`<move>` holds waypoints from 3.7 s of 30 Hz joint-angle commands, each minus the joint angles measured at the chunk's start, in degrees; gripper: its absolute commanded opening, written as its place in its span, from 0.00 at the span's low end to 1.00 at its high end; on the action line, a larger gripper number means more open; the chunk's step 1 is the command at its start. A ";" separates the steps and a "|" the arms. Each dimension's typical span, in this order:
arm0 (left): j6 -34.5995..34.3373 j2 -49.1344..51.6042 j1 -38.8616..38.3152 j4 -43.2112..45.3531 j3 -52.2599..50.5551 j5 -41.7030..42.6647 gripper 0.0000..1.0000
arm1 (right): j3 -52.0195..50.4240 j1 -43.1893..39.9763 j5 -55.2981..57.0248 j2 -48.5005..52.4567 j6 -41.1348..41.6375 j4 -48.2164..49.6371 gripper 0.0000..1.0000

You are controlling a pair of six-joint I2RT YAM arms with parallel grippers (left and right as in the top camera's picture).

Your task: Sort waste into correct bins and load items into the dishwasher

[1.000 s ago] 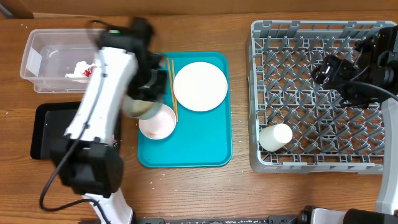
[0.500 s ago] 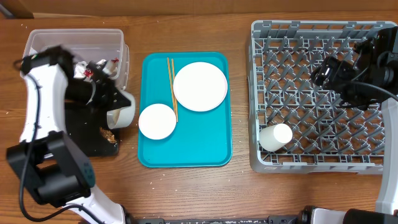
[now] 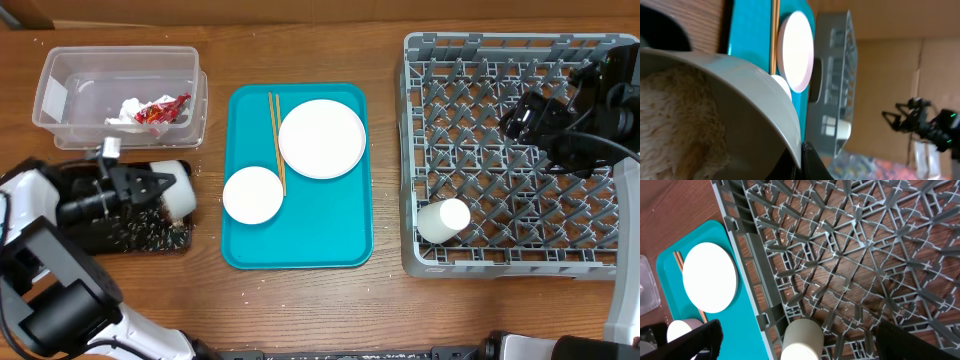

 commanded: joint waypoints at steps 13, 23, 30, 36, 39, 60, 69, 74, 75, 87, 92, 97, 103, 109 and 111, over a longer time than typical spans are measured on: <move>-11.08 -0.52 10.08 -2.69 -0.28 21.70 0.04 | 1.46 0.07 -0.07 -0.26 -0.46 -0.24 1.00; -20.65 -0.52 10.08 -2.67 -0.28 24.57 0.04 | 1.46 0.07 -0.07 -0.26 -0.46 -0.24 1.00; -20.59 -0.52 10.21 -1.05 -0.28 24.55 0.04 | 1.46 0.07 -0.07 -0.26 -0.46 -0.63 1.00; -16.15 -1.05 9.81 -0.94 -0.09 24.48 0.04 | 1.46 0.07 -0.07 -0.26 -0.46 -0.63 1.00; -7.58 -3.15 7.87 -6.95 1.40 21.66 0.04 | 1.46 0.07 -0.04 -0.26 -0.50 -0.55 1.00; -45.88 -17.07 -67.60 13.07 18.40 -58.45 0.04 | 1.46 0.07 -0.07 -0.26 -1.57 -0.15 1.00; -50.82 1.09 -85.59 12.96 18.40 -73.40 0.04 | 1.46 0.07 -0.09 -0.26 -2.40 0.35 1.00; -52.87 7.15 -85.94 12.96 18.40 -73.53 0.04 | 1.46 0.07 -0.07 -0.26 -2.43 0.33 1.00; -52.98 7.65 -85.94 12.90 18.40 -73.50 0.04 | 1.46 0.07 -0.07 -0.26 -2.43 0.35 1.00; -52.98 4.57 -81.68 4.33 30.23 -73.07 0.43 | 1.46 0.70 -1.95 -0.26 -2.40 0.31 1.00; -53.00 0.28 -74.18 -3.72 40.72 -70.77 0.44 | 1.33 5.35 -7.26 -0.26 -2.36 1.51 1.00; -50.90 -6.62 -61.51 -6.40 44.04 -64.87 0.43 | -1.51 18.25 -7.54 -0.15 -1.46 6.32 0.98; -47.19 -9.01 -51.06 -7.48 44.02 -58.66 0.43 | -11.21 32.96 -2.16 1.70 0.68 15.10 0.88; -45.42 -8.72 -49.55 -8.28 43.95 -57.75 0.43 | -18.49 41.72 4.98 7.76 4.46 23.34 0.86; -45.44 -8.72 -49.55 -8.26 43.95 -57.77 0.43 | -19.02 42.91 4.92 10.64 4.57 25.00 0.84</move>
